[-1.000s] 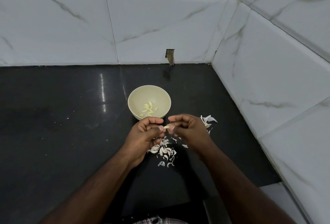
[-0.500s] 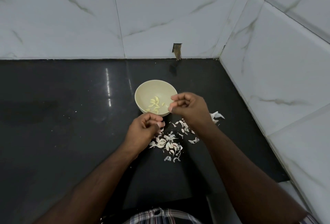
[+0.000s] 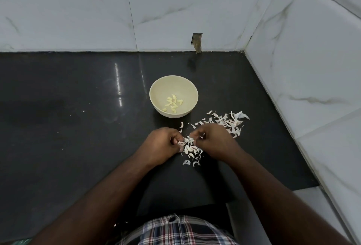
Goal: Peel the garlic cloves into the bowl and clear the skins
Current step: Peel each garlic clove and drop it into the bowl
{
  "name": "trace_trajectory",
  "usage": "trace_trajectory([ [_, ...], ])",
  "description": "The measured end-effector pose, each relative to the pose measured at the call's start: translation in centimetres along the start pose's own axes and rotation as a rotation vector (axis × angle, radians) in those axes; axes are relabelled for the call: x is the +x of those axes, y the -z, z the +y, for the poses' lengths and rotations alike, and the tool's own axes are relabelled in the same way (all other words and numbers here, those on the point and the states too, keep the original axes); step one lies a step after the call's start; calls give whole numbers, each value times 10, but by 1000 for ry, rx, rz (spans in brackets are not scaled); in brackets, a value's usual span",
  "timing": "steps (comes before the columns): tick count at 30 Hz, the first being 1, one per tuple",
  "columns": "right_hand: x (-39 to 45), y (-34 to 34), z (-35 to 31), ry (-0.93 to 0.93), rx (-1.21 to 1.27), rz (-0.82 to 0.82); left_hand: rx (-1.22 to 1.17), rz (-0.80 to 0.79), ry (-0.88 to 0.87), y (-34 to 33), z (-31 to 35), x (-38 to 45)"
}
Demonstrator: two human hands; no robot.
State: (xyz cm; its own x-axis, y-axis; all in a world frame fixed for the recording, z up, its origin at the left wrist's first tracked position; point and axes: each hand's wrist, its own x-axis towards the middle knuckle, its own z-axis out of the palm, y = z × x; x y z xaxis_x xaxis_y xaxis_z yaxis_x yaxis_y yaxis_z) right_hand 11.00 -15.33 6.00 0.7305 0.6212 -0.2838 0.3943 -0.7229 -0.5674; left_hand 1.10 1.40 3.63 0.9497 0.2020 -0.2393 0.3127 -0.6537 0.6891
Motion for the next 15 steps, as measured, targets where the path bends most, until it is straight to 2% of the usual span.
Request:
trace_trajectory([
  [3,-8,-16,9,-19,-89,-48,43,11,-2,-4,1,3],
  [6,-7,-31,9,46,-156,-8,35,30,-1,-6,2,4],
  [15,5,-35,3,69,-115,64,-29,75,19,-2,2,-4],
])
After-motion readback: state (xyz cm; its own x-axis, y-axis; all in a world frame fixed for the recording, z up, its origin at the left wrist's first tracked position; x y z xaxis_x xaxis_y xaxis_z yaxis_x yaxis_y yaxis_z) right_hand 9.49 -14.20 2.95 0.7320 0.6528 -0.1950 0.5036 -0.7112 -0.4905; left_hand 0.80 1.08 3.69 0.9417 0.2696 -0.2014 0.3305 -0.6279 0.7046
